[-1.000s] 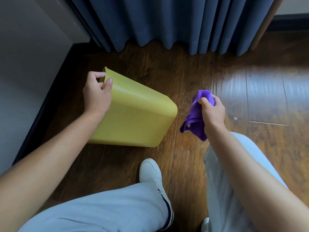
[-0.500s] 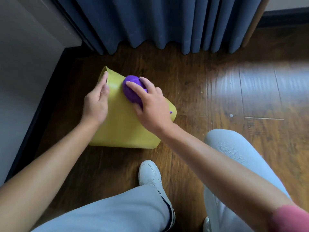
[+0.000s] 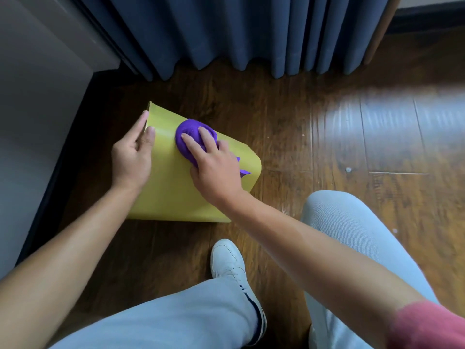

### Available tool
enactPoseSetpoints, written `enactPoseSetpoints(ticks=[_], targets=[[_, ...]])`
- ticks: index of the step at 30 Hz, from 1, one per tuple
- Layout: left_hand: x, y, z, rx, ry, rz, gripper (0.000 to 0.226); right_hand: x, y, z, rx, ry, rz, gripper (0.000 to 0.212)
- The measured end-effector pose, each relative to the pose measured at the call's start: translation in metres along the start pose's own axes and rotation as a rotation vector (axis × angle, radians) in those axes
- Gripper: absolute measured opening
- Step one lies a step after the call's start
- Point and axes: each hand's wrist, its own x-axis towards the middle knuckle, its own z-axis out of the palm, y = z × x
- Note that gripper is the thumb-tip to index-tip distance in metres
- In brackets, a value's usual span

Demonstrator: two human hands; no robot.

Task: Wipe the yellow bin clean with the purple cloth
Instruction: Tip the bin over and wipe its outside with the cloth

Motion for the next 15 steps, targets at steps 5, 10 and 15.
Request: enactPoseSetpoints(ticks=[5,10,15], targets=[[-0.002,0.000,-0.003,-0.030,0.035,-0.025,0.048,-0.021,0.036,0.010,-0.122,-0.061,0.078,0.075],[0.002,0.001,-0.003,-0.020,0.064,-0.030,0.049,-0.027,0.060,0.012,-0.214,-0.135,0.129,0.076],[0.004,0.001,0.000,-0.016,0.079,-0.030,0.048,-0.037,0.090,0.011,-0.225,-0.233,0.290,0.075]])
